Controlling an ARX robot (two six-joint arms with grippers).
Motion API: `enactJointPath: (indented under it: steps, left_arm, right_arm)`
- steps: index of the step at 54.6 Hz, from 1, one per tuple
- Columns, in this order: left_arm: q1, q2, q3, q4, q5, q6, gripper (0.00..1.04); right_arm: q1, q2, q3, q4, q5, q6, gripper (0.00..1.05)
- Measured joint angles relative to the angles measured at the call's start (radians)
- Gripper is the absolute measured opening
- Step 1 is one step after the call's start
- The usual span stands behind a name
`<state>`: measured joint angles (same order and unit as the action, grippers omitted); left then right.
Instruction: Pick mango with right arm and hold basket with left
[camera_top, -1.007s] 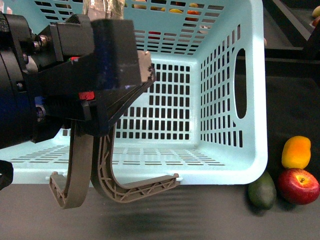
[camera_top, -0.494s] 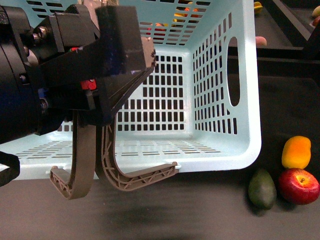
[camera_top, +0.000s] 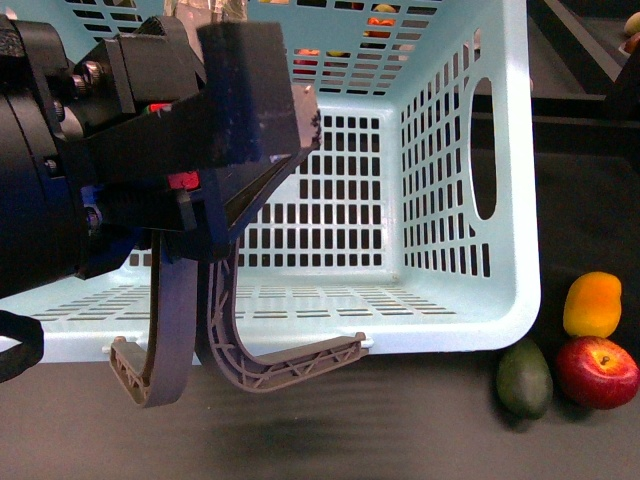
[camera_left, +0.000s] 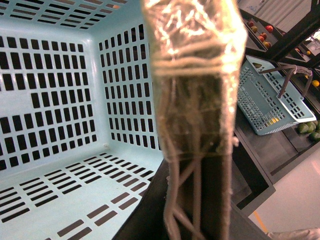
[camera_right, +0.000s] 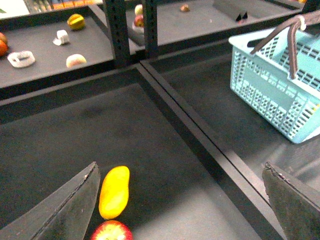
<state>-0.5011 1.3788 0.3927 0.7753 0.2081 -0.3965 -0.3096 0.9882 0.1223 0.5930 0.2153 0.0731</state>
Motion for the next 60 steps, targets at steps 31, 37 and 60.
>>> enactJointPath:
  steps: [31, 37, 60]
  left_arm:
    - [0.001, 0.000, 0.000, 0.000, 0.000, -0.001, 0.08]
    - [0.001, 0.000, 0.000, 0.000, -0.004, 0.000, 0.08]
    - [0.001, 0.000, 0.000, 0.000, -0.003, 0.000, 0.08]
  right_arm:
    - [0.055, 1.126, 0.565, 0.116, -0.121, -0.002, 0.97]
    - [0.080, 1.231, 0.658, 0.099, -0.114, 0.000, 0.97]
    - [0.127, 1.539, 0.975, -0.019, -0.124, 0.031, 0.97]
